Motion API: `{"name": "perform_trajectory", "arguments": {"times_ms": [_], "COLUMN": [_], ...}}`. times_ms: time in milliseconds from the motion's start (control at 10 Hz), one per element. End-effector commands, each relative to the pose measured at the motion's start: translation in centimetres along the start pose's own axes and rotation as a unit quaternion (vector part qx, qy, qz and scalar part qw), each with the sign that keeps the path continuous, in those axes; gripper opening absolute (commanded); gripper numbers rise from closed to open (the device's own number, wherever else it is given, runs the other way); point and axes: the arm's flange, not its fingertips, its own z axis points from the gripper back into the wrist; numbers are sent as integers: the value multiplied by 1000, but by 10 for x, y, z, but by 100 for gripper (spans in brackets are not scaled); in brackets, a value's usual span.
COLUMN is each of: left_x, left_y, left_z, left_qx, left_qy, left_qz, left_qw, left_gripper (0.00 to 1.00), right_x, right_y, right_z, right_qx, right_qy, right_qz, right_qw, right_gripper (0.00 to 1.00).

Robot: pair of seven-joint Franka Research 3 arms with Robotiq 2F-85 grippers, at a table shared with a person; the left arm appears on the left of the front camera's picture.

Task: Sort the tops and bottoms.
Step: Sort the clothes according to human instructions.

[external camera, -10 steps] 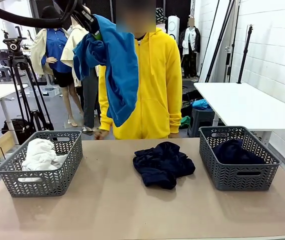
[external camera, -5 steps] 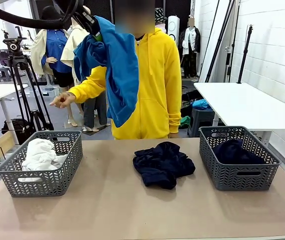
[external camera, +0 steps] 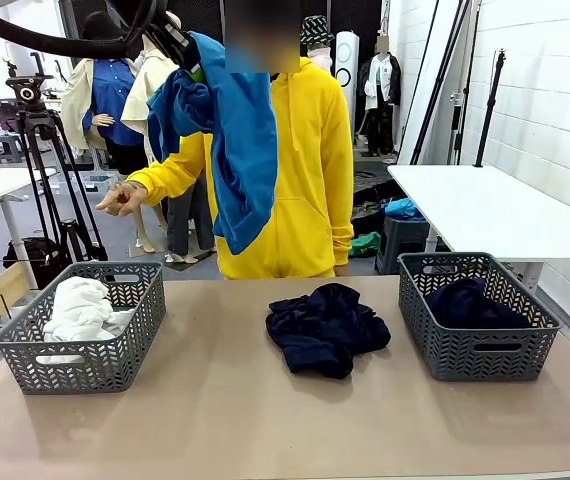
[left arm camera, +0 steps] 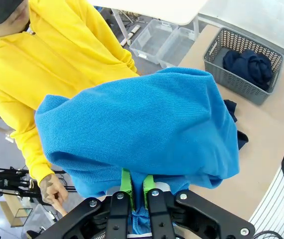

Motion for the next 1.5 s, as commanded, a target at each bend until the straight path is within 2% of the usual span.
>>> {"name": "perform_trajectory", "arguments": {"times_ms": [0, 700, 1100, 1400], "left_x": [0, 0, -27, -97], "left_y": [0, 0, 63, 110], "left_z": [6, 0, 30, 37], "left_qx": [4, 0, 114, 141], "left_qy": [-3, 0, 4, 51], "left_qz": [-1, 0, 59, 139], "left_qw": [1000, 1000, 992, 979], "left_gripper": [0, 0, 0, 0], "right_x": [0, 0, 0, 0], "right_y": [1, 1, 1, 1], "right_z": [1, 1, 1, 1], "right_qx": [-4, -4, -4, -4], "right_qy": [3, 3, 3, 3], "right_qz": [5, 5, 5, 5], "right_qw": [1000, 1000, 1000, 1000], "right_gripper": [100, 100, 100, 100]}}
